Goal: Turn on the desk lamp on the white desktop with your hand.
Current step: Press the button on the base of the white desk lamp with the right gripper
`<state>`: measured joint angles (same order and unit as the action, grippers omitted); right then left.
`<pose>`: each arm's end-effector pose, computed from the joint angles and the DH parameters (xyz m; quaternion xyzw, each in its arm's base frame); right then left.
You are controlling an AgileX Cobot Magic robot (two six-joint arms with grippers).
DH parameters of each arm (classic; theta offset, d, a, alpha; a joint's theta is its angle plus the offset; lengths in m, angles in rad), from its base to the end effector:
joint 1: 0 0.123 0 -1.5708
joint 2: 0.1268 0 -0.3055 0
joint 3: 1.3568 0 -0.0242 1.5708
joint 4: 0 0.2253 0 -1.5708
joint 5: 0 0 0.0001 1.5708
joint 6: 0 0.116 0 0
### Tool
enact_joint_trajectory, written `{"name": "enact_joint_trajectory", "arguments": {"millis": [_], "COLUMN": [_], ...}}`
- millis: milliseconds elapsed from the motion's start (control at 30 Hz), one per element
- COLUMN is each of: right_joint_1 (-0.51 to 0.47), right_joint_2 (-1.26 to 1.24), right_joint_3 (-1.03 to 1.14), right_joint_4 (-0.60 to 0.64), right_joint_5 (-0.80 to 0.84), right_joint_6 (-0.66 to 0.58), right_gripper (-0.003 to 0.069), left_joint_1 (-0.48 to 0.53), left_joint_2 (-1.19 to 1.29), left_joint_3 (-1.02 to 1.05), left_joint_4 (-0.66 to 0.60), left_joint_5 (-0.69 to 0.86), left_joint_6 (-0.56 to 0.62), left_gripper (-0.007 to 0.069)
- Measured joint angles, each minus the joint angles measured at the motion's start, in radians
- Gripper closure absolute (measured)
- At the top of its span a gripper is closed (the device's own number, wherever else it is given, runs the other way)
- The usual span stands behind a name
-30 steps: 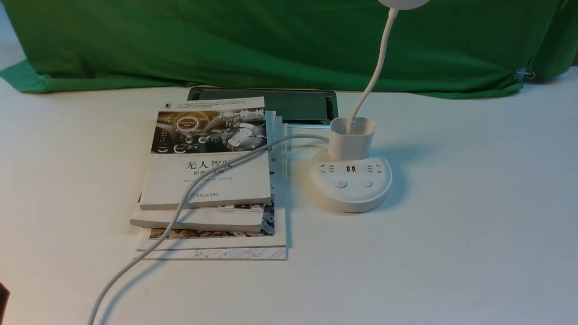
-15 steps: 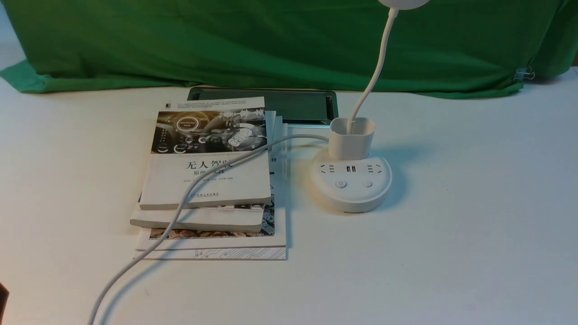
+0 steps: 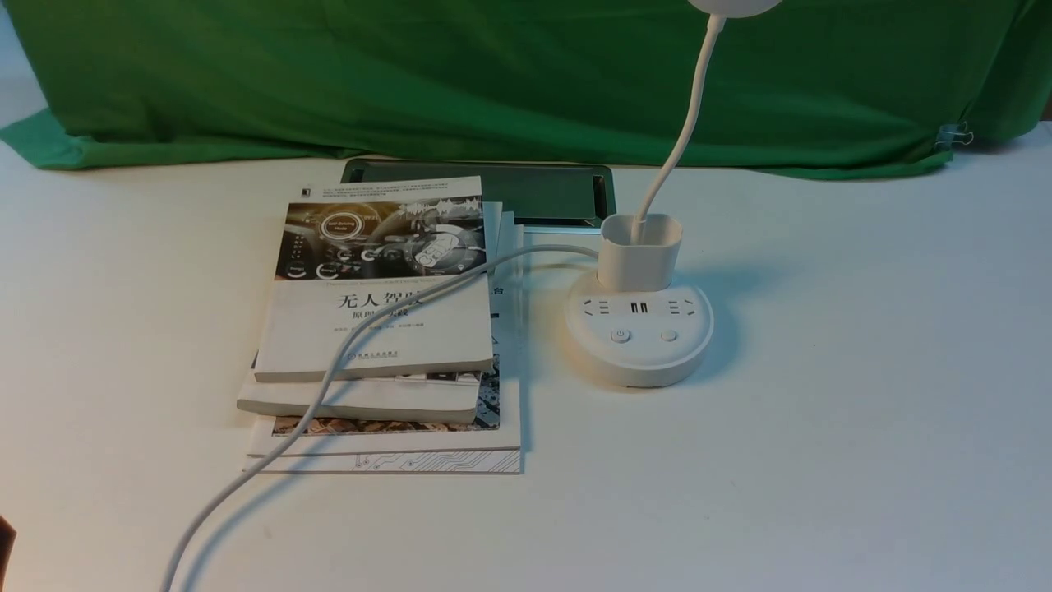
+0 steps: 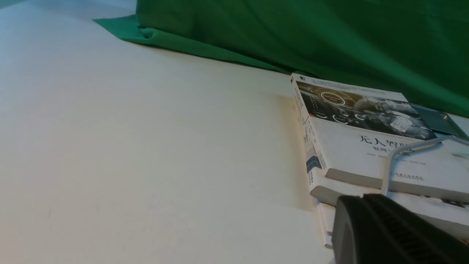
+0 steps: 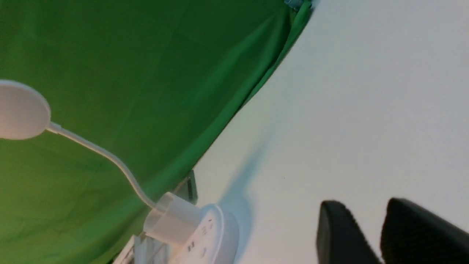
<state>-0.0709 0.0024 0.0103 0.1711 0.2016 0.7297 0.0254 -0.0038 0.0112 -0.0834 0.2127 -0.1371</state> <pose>0.0351 0.0015 0.1888 0.3389 0.6686 0.2775 0.6009 0.0345 -0.0012 0.1872 -0.0858 0.7473 -0.0701 0.6551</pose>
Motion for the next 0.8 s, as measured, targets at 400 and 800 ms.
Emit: {"name": "enact_joint_trajectory", "arguments": {"millis": [400,800], "right_joint_1": [0.073,0.18], "right_joint_2": [0.064,0.772], "right_joint_3": [-0.224,-0.991], "right_joint_4": [-0.004,-0.008], "right_joint_5": [0.003,0.542], "right_joint_6": [-0.449,-1.054], "right_gripper": [0.0611,0.0629], "left_joint_1": [0.0,0.0], "left_joint_2": [0.0,0.0], "left_joint_3": [0.0,0.0], "left_joint_4": [0.0,0.0], "left_joint_5": [0.0,0.0], "left_joint_6": [0.0,0.0], "left_gripper": [0.0603,0.0603]}}
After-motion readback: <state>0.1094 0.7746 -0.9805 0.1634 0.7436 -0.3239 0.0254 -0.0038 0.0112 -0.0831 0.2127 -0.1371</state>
